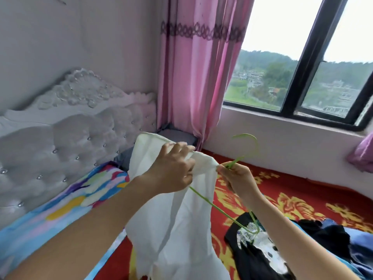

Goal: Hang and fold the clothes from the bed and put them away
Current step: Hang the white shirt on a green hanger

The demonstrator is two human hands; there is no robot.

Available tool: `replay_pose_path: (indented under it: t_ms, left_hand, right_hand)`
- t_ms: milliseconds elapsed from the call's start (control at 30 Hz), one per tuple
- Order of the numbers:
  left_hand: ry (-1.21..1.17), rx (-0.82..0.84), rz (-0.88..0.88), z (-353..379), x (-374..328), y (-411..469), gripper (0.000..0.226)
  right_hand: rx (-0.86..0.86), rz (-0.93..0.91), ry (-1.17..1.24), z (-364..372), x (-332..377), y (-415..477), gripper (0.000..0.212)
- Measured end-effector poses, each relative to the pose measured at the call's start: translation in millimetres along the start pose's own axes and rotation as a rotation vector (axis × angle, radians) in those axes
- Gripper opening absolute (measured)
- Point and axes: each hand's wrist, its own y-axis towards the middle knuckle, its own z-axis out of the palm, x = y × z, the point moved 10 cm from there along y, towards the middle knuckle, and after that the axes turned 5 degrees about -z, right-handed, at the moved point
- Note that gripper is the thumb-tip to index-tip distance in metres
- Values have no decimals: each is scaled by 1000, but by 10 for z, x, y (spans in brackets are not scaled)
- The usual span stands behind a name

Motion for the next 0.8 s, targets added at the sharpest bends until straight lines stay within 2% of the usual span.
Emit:
replay_pose_path:
  t_ms: [67, 167, 267, 333, 467, 533, 667, 700, 800]
  left_hand:
    - [9, 37, 4, 0, 51, 137, 20]
    - [-68, -117, 47, -288, -23, 277, 18]
    - [-175, -193, 145, -557, -158, 359, 31]
    - [-241, -219, 136, -697, -136, 410, 35]
    - [-349, -219, 58, -881, 49, 512, 21]
    - [-363, -238, -21, -1006, 192, 539, 22]
    - [-367, -297, -105, -1347, 389, 579, 23]
    - [-381, -317, -121, -1434, 408, 588, 23]
    - [-293, -318, -90, -1557, 290, 664, 21]
  right_hand:
    - [1, -39, -37, -48, 157, 24, 20]
    - [26, -81, -98, -117, 386, 15, 20]
    - [40, -103, -133, -239, 573, 16, 20]
    - [43, -122, -130, -328, 681, 20, 22]
    - [44, -203, -201, -549, 868, 59, 16]
    - [-52, -210, -210, -832, 845, 75, 15]
    - [-491, -63, -93, -1576, 294, -80, 22]
    - [-534, -3, -97, -1614, 95, -149, 26]
    - [-511, 104, -85, -1408, -327, -314, 34]
